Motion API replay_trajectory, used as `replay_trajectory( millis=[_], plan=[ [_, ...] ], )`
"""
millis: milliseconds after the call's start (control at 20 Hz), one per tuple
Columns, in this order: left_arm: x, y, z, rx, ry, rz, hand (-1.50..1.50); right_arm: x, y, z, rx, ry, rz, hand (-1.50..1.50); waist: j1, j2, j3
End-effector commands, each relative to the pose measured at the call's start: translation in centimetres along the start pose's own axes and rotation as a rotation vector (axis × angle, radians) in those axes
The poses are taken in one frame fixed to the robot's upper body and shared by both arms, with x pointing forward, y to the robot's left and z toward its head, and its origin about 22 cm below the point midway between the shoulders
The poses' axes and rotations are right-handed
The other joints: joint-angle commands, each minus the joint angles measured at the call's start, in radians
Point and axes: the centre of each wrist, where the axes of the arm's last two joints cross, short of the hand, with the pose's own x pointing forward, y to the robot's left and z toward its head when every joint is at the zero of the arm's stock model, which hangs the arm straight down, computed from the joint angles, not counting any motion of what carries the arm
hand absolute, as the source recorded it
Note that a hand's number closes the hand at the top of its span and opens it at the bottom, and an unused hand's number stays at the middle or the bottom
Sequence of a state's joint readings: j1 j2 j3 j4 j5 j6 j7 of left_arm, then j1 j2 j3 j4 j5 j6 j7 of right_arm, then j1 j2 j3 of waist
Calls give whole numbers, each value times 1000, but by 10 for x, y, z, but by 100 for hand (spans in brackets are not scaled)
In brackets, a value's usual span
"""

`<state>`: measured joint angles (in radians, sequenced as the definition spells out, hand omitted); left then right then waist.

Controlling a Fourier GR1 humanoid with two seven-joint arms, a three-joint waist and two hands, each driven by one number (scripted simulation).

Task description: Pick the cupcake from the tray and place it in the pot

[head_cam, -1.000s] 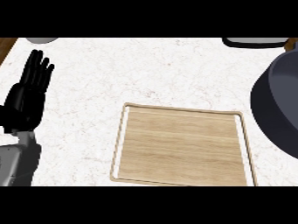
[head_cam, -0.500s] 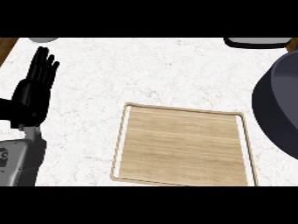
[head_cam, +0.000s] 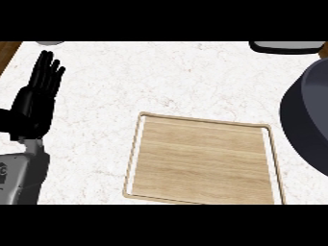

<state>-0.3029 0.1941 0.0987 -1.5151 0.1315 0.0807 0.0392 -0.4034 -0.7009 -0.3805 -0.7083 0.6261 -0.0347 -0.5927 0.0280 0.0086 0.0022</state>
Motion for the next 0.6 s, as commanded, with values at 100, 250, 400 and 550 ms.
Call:
replay_trajectory(
  millis=[100, 250, 400, 550],
  plan=[
    [7, 8, 0, 8, -15, 6, 0, -6, 9, -13, 153, -68, -88, -150, 2, 0, 0],
    [-7, -19, 1, 25, 9, 1, 0, -11, 14, -8, 109, -147, -141, -150, -14, -3, 0],
    [-12, 4, 17, 20, 17, 2, 0, -10, 11, -14, 21, -193, -275, -150, -5, -2, 0],
    [-3, 1, 1, 22, 7, -12, 0, -8, 2, -20, -38, -152, -454, -150, -16, -4, -1]
  ],
)
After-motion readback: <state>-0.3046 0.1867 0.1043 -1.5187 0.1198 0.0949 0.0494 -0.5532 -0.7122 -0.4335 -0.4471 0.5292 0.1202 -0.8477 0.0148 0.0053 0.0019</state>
